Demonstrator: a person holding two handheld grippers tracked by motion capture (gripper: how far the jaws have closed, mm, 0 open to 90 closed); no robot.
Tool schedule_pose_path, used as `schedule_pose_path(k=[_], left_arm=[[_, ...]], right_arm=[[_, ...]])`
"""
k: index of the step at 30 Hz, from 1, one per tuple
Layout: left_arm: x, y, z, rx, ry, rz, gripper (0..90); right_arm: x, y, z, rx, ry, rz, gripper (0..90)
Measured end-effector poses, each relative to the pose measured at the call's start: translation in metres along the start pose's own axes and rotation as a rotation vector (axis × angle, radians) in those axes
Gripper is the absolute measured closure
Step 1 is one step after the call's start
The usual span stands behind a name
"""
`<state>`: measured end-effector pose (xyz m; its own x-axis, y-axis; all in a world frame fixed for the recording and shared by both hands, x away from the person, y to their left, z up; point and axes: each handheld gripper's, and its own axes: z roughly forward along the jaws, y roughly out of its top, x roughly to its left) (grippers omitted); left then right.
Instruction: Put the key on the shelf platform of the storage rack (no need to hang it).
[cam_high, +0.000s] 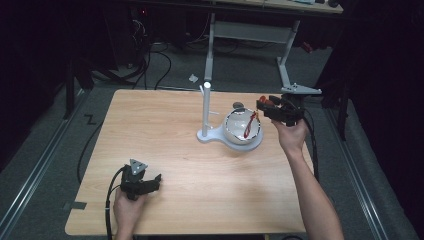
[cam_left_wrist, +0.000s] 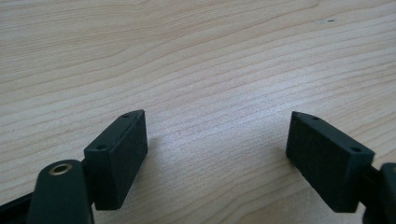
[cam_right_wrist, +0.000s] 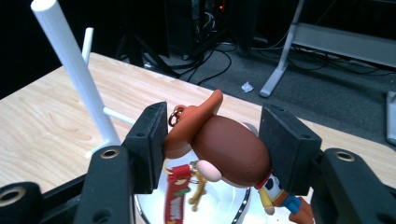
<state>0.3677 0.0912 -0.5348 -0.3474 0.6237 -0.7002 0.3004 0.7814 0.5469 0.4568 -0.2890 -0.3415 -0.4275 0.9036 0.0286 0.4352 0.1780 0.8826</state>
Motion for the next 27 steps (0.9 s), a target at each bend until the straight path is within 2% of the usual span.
schedule_pose_path(k=[7, 9, 17, 27], left_arm=[[0.000, 0.000, 0.000, 0.000, -0.001, 0.001, 21.0], [0.001, 0.000, 0.000, -0.002, -0.006, 0.013, 20.8], [0.001, 0.000, 0.000, -0.002, -0.007, 0.018, 20.4], [0.001, 0.000, 0.000, -0.003, -0.008, 0.020, 20.4]], right_arm=[[0.000, 0.003, 0.007, 0.019, -0.002, -0.001, 43.7], [-0.001, 0.002, 0.010, 0.027, -0.002, 0.003, 43.6], [0.000, -0.009, 0.024, 0.065, 0.008, 0.008, 43.6], [0.000, -0.026, 0.037, 0.094, 0.043, 0.034, 43.5]])
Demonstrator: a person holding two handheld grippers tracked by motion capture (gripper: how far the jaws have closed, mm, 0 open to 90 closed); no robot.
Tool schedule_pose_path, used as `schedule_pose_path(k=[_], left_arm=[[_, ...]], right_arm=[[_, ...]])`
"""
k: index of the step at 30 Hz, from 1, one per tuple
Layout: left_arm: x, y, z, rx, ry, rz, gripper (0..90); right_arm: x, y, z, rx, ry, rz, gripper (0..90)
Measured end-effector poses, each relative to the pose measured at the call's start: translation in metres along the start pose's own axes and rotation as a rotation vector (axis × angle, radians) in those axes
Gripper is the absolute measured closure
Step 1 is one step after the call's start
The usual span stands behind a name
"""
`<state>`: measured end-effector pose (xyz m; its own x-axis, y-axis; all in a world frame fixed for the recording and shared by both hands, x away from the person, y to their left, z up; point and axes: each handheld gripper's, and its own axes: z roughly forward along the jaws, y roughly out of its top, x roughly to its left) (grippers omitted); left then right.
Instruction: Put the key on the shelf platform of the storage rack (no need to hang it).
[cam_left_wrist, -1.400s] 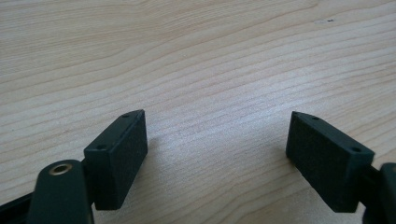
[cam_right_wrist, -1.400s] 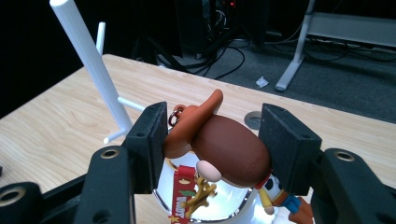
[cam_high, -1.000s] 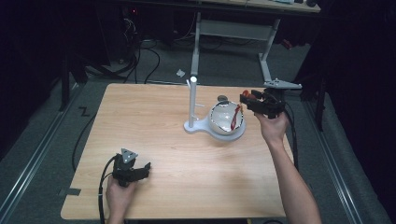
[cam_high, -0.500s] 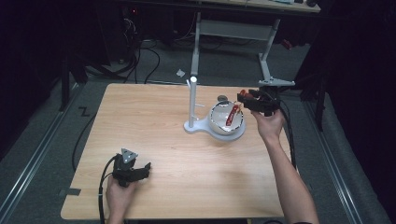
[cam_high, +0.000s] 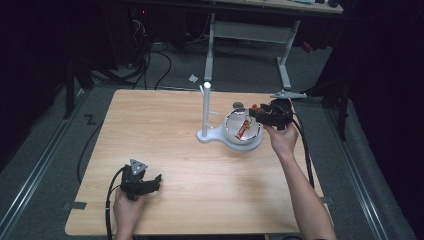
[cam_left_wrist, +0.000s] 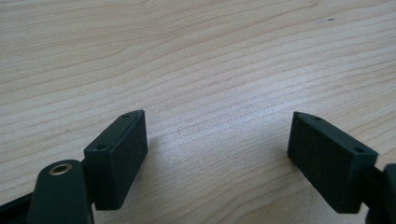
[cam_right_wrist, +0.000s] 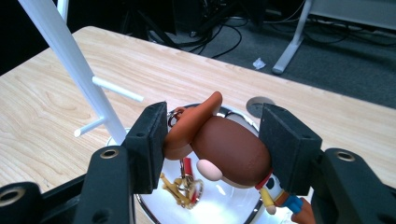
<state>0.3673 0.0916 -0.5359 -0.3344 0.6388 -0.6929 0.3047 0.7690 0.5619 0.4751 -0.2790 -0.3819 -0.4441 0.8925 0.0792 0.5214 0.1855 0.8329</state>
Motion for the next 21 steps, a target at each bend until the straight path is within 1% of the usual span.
schedule_pose_path(k=[2, 6, 12, 18, 19, 21], left_arm=[[0.000, 0.000, 0.000, 0.000, 0.000, 0.000, 20.4], [0.000, 0.000, 0.000, -0.001, 0.002, -0.001, 20.4], [0.000, 0.000, 0.000, -0.002, 0.002, -0.001, 20.4], [0.000, 0.000, 0.000, -0.002, 0.003, -0.001, 20.4], [0.000, 0.000, 0.000, -0.002, 0.002, -0.001, 20.4], [0.000, 0.000, 0.000, -0.002, 0.002, -0.001, 20.4]], right_arm=[[0.000, -0.006, 0.005, 0.001, 0.016, 0.016, 43.6], [0.001, -0.010, 0.010, 0.009, 0.027, 0.024, 43.5], [0.007, -0.016, 0.019, 0.037, 0.022, 0.000, 43.5], [0.011, -0.017, 0.028, 0.052, 0.033, -0.001, 43.5], [0.011, -0.017, 0.029, 0.055, 0.031, -0.003, 43.5], [0.009, -0.018, 0.032, 0.058, 0.029, 0.008, 43.5]])
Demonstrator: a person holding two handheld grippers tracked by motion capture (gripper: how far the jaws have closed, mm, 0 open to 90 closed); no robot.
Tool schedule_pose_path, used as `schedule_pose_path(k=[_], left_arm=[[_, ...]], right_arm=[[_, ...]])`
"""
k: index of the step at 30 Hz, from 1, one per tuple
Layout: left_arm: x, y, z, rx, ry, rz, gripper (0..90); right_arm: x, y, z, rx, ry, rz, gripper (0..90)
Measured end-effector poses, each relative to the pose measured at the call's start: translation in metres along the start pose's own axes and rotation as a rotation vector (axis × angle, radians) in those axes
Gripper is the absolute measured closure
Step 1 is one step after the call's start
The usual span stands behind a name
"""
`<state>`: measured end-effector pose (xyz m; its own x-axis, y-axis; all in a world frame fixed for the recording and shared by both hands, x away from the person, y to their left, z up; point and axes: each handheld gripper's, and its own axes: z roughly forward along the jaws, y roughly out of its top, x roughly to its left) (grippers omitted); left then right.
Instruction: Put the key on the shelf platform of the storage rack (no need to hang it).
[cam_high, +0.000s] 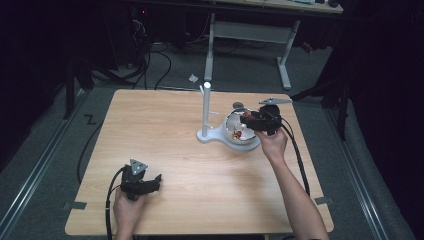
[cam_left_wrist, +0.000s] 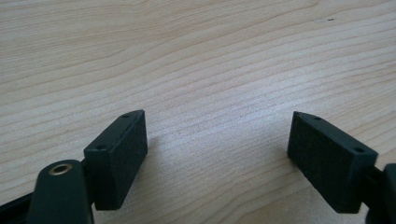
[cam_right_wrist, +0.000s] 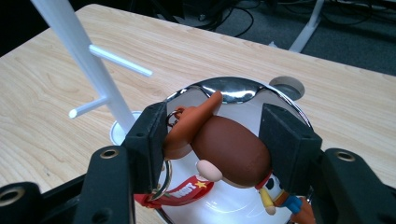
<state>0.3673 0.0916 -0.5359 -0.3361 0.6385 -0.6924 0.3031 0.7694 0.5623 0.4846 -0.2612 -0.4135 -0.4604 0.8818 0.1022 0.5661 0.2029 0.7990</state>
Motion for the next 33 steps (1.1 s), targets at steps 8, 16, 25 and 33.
schedule_pose_path(k=[8, 16, 25, 33], left_arm=[[0.000, 0.000, 0.000, 0.000, 0.000, 0.001, 20.4], [0.000, 0.000, 0.000, 0.000, 0.000, -0.001, 20.4], [0.000, 0.000, 0.000, 0.002, -0.002, 0.000, 20.4], [0.000, 0.000, 0.000, 0.003, -0.001, -0.003, 20.6]], right_arm=[[-0.009, -0.006, 0.013, 0.042, -0.023, 0.021, 43.4], [-0.009, -0.010, 0.025, 0.067, -0.013, 0.030, 43.3], [-0.012, -0.016, 0.039, 0.086, -0.010, 0.065, 43.0], [-0.012, -0.018, 0.047, 0.097, -0.041, 0.054, 42.8]])
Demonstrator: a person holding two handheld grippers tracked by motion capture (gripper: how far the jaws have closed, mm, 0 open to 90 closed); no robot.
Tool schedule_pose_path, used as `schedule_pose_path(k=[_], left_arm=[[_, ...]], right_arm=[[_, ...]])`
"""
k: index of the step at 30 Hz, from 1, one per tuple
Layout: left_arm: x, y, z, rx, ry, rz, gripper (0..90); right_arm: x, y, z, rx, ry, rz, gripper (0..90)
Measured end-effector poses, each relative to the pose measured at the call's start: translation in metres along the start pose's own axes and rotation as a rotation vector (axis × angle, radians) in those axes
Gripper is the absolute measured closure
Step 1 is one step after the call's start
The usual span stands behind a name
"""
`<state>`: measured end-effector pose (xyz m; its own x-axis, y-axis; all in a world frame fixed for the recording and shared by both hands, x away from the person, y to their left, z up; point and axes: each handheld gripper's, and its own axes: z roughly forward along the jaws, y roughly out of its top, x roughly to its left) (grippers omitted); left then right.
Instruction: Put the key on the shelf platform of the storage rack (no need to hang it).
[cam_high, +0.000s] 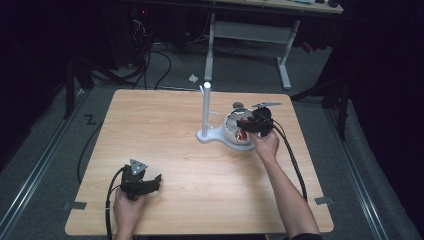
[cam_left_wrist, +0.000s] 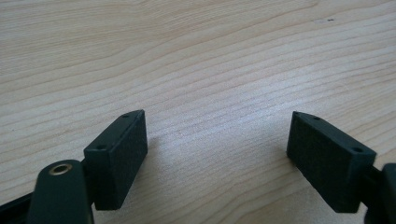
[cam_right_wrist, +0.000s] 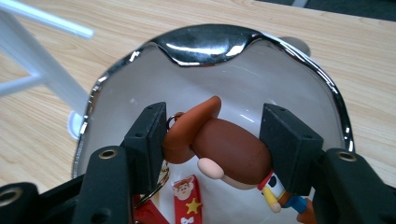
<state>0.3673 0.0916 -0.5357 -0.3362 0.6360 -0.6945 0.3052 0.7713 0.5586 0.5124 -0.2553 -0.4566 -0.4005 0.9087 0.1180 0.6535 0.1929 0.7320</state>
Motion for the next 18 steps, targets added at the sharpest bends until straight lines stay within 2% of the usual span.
schedule_pose_path(k=[5, 12, 18], left_arm=[[0.0000, 0.0000, 0.0000, 0.000, 0.000, 0.000, 20.7], [0.0001, 0.0000, 0.0000, 0.000, 0.000, 0.001, 20.6], [0.0007, -0.0001, -0.0002, -0.005, -0.004, 0.011, 21.3]], right_arm=[[0.0016, 0.0004, 0.0018, 0.006, -0.005, -0.024, 42.6], [-0.0012, -0.0023, 0.0060, 0.025, -0.007, -0.011, 42.0], [0.0002, -0.0010, 0.0036, 0.002, -0.002, -0.011, 40.8]])
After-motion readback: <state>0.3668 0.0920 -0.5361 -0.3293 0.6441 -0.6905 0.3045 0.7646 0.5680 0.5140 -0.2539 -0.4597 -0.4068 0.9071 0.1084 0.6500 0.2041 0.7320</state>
